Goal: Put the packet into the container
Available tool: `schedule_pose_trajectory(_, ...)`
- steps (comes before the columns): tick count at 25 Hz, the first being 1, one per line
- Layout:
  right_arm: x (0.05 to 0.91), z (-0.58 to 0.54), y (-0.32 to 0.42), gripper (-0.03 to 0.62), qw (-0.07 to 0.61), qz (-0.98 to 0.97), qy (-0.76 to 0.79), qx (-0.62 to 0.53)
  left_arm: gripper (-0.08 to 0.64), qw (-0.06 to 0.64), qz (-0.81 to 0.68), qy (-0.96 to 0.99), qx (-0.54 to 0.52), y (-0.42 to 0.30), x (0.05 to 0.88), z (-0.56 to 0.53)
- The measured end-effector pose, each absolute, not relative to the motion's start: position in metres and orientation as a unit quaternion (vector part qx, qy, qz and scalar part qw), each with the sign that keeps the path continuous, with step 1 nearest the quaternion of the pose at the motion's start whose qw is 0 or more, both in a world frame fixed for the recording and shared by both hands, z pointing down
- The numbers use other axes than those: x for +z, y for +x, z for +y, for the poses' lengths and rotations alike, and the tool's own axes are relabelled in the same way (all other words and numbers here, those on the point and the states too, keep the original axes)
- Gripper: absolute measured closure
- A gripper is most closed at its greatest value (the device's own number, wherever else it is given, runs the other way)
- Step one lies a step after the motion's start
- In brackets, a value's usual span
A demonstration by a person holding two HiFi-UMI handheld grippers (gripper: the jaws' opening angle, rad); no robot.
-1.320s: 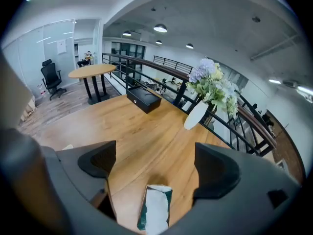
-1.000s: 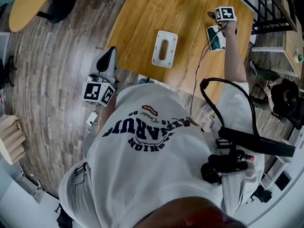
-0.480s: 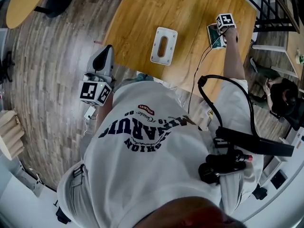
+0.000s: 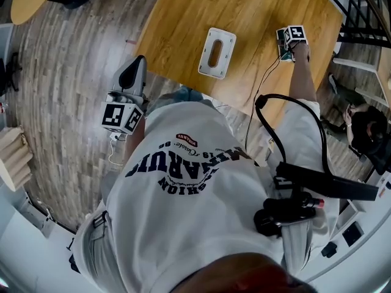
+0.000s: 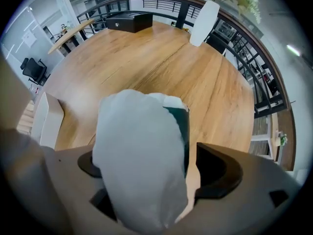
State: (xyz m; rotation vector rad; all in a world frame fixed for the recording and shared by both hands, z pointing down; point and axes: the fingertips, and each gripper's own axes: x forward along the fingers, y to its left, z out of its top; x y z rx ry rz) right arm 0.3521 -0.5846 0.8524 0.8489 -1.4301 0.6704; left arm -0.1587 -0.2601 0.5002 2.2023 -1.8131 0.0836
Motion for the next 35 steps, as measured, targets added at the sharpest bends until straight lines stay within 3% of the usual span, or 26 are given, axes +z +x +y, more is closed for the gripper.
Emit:
schedule_pose_trajectory(9,0.862,-0.576,0.36,0.083,0.631,-0.609,0.372,0.305,0.563,0.147,-0.631,0.761,0.036,-0.16,0.503,-0.258)
schedule_pose_trajectory(10,0.861,-0.574,0.36,0.273,0.629,-0.606,0.368,0.319,0.563,0.147,-0.631,0.761,0.035,-0.161,0.503,-0.258)
schedule_pose_trajectory(11,0.86,-0.571,0.358,0.333,0.623,-0.604,0.362,0.339,0.565,0.147,-0.631,0.761,0.035,-0.161,0.504,-0.258)
schedule_pose_trajectory(14,0.859,-0.564,0.357,0.334,0.609,-0.604,0.352,0.373,0.563,0.149,-0.632,0.76,0.032,-0.163,0.506,-0.257)
schedule_pose_trajectory(29,0.846,-0.553,0.356,0.313,0.625,-0.621,0.342,0.325,0.564,0.143,-0.625,0.767,0.026,-0.162,0.504,-0.26)
schedule_pose_trajectory(35,0.813,-0.547,0.341,0.31,0.588,-0.655,0.337,0.334,0.563,0.137,-0.609,0.781,0.014,-0.158,0.502,-0.266)
